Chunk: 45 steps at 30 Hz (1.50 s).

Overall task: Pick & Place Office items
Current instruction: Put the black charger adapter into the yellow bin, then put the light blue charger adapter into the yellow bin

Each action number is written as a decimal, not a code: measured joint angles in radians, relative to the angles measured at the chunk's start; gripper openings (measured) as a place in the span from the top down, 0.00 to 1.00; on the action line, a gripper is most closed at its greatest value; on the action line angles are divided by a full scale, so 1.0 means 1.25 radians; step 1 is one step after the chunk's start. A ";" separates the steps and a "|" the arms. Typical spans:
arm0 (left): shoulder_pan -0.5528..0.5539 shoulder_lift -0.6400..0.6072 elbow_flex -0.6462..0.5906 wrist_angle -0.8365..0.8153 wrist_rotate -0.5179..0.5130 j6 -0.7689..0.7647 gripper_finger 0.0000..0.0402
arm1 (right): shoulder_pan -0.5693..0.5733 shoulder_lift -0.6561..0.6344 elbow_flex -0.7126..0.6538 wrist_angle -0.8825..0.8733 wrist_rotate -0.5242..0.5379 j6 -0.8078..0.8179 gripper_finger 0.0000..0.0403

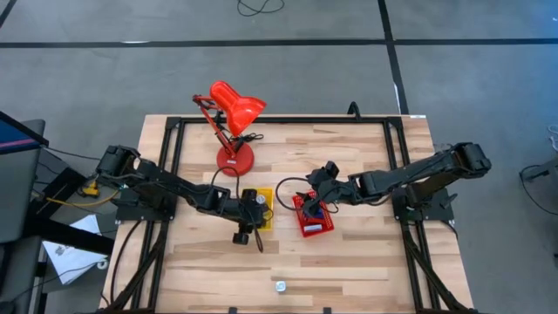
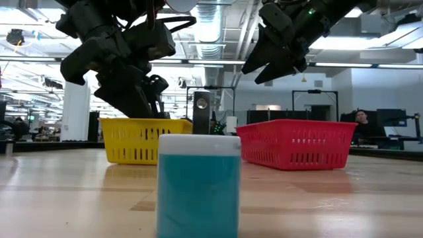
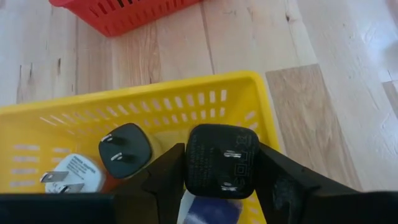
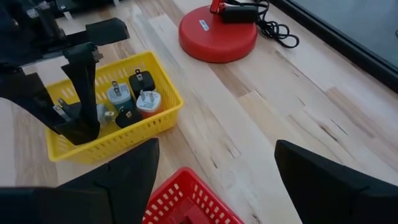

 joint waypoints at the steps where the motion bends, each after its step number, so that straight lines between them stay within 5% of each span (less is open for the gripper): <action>1: 0.000 0.000 0.000 0.000 0.000 -0.001 0.59 | 0.000 0.000 0.000 -0.002 0.000 0.000 0.23; 18: 0.004 -0.012 0.000 -0.005 0.001 0.001 0.51 | 0.000 0.000 0.000 -0.016 -0.003 0.000 0.23; 31: 0.001 -0.211 0.001 0.006 0.015 0.037 0.49 | 0.072 -0.064 0.000 -0.062 -0.005 -0.001 0.23; 45: -0.074 -0.131 0.000 0.200 0.151 -0.035 0.22 | 0.235 -0.063 0.000 -0.096 0.040 0.061 0.23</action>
